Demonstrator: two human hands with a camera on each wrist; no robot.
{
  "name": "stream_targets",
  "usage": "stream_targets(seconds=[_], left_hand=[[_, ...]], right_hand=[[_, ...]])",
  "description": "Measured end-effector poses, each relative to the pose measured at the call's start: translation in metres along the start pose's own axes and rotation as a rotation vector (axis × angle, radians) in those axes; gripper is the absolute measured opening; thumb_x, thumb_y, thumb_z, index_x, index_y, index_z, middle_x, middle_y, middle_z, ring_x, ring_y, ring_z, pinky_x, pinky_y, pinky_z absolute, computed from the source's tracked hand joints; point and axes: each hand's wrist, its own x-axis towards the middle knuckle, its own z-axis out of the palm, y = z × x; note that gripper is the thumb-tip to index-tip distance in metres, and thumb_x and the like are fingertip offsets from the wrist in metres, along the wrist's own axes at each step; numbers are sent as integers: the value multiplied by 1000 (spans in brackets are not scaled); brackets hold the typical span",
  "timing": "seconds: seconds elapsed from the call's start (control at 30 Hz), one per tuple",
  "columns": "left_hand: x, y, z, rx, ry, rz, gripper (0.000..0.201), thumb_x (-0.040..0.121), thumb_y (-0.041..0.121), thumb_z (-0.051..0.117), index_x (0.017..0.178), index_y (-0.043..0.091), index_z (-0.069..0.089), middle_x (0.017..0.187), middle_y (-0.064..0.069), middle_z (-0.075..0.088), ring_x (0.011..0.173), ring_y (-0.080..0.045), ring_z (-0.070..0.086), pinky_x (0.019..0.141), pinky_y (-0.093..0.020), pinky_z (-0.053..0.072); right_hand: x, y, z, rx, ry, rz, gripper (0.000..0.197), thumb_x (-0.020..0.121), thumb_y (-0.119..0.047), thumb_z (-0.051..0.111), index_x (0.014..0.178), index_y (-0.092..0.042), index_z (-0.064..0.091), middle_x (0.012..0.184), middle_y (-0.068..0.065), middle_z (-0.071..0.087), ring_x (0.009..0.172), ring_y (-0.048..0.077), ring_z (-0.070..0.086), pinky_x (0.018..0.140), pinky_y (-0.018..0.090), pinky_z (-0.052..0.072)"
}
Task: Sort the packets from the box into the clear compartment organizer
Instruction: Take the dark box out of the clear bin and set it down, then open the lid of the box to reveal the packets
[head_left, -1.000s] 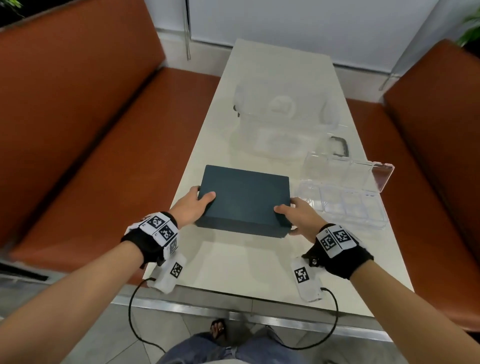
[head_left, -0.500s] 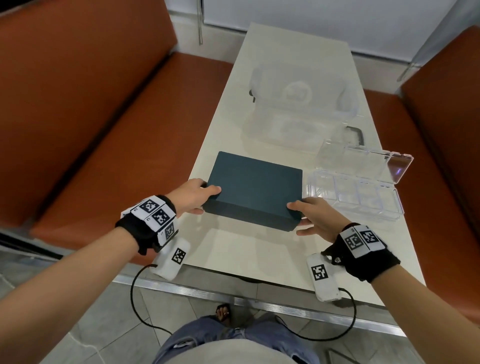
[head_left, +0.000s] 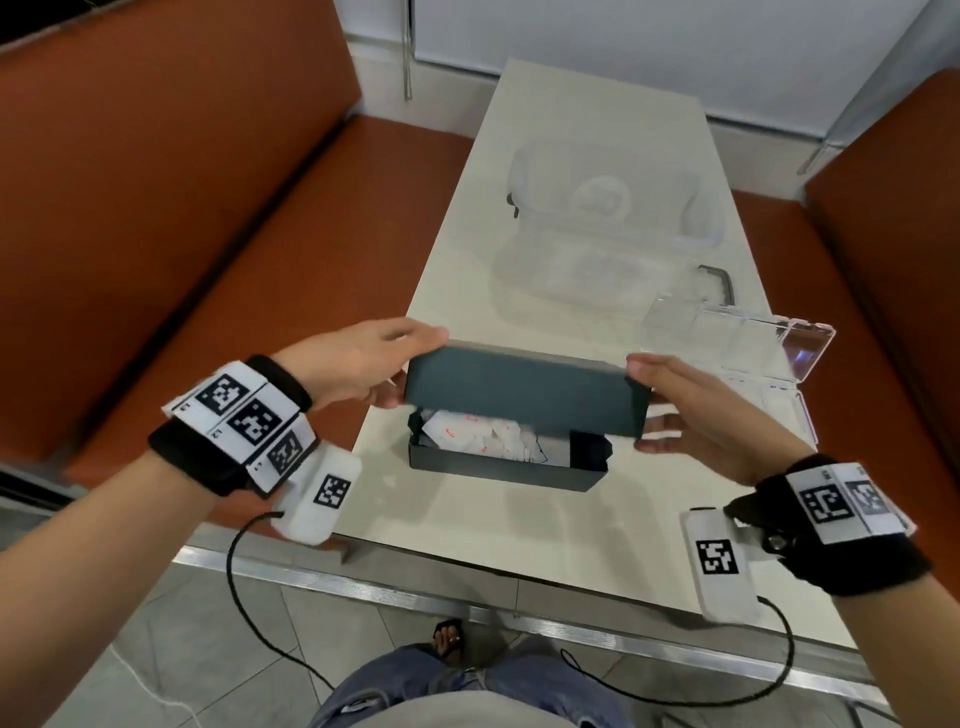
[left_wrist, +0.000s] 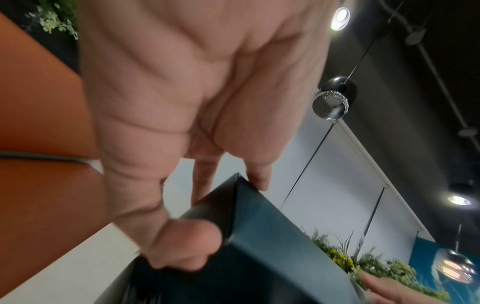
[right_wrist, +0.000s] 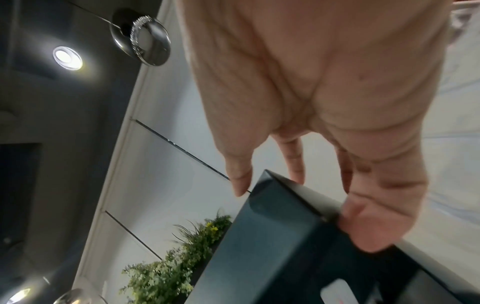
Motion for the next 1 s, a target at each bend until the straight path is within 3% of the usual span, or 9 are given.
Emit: stream_targets(seconds=[0.13, 0.23, 0.37, 0.43, 0.6, 0.67, 0.73, 0.83, 1.0], left_hand=[[18, 27, -13, -101, 32, 79, 42, 90, 54, 51, 113, 20, 58, 89, -2, 58, 68, -9, 53, 58, -15, 50], [38, 35, -11, -102, 141, 33, 66, 86, 74, 37, 108, 15, 56, 89, -5, 56, 74, -14, 54, 61, -22, 52], [58, 37, -4, -134, 241, 1, 111, 70, 92, 7, 147, 15, 34, 141, -11, 50, 126, -28, 49, 102, -45, 40], [66, 39, 1, -229, 266, -17, 115, 68, 93, 4, 152, 17, 25, 152, -13, 38, 138, -32, 39, 109, -53, 31], [79, 25, 4, -124, 211, 81, 98, 79, 86, 10, 153, 24, 24, 156, -3, 33, 138, -27, 38, 105, -52, 36], [84, 15, 5, -10, 196, 139, 74, 94, 68, 25, 149, 19, 32, 143, -5, 47, 117, -25, 50, 93, -46, 45], [91, 2, 7, 75, 214, 155, 51, 104, 40, 36, 142, 8, 37, 122, -10, 54, 99, -25, 52, 83, -40, 47], [96, -15, 8, 174, 208, 154, 36, 105, 18, 38, 140, 7, 40, 131, -14, 55, 112, -30, 55, 93, -41, 48], [97, -29, 8, 215, 181, 139, 28, 103, 15, 41, 128, 3, 49, 125, -23, 59, 106, -34, 58, 94, -52, 49]], right_hand=[[17, -30, -3, 2, 28, -192, 66, 59, -60, 78, 115, -29, 62, 102, 1, 69, 74, 16, 67, 70, 27, 56], [37, -39, 1, -4, 101, -249, 64, 66, -67, 70, 114, -26, 59, 97, -1, 68, 72, 17, 64, 73, 31, 54], [63, -48, 11, -83, 251, -265, 68, 76, -78, 44, 114, -23, 56, 92, 0, 61, 63, 15, 56, 66, 32, 53], [74, -54, 15, -119, 325, -255, 73, 78, -81, 35, 114, -21, 55, 84, -2, 56, 60, 14, 53, 58, 30, 51], [95, -67, 15, -263, 446, -177, 75, 81, -82, 25, 102, -17, 55, 78, -3, 53, 67, 19, 54, 41, 21, 45], [101, -63, 11, -365, 426, -145, 68, 87, -73, 31, 98, -12, 56, 76, 2, 55, 62, 20, 57, 36, 20, 45], [105, -50, 8, -450, 339, -80, 53, 95, -54, 42, 111, -6, 56, 86, 6, 59, 59, 19, 59, 44, 24, 49], [105, -23, 7, -523, 228, -3, 35, 98, -28, 48, 129, -10, 48, 103, 7, 59, 65, 16, 61, 51, 25, 49], [99, 5, 18, -613, 102, 91, 24, 95, -20, 52, 118, -14, 45, 94, 7, 63, 67, 15, 63, 50, 23, 48]])
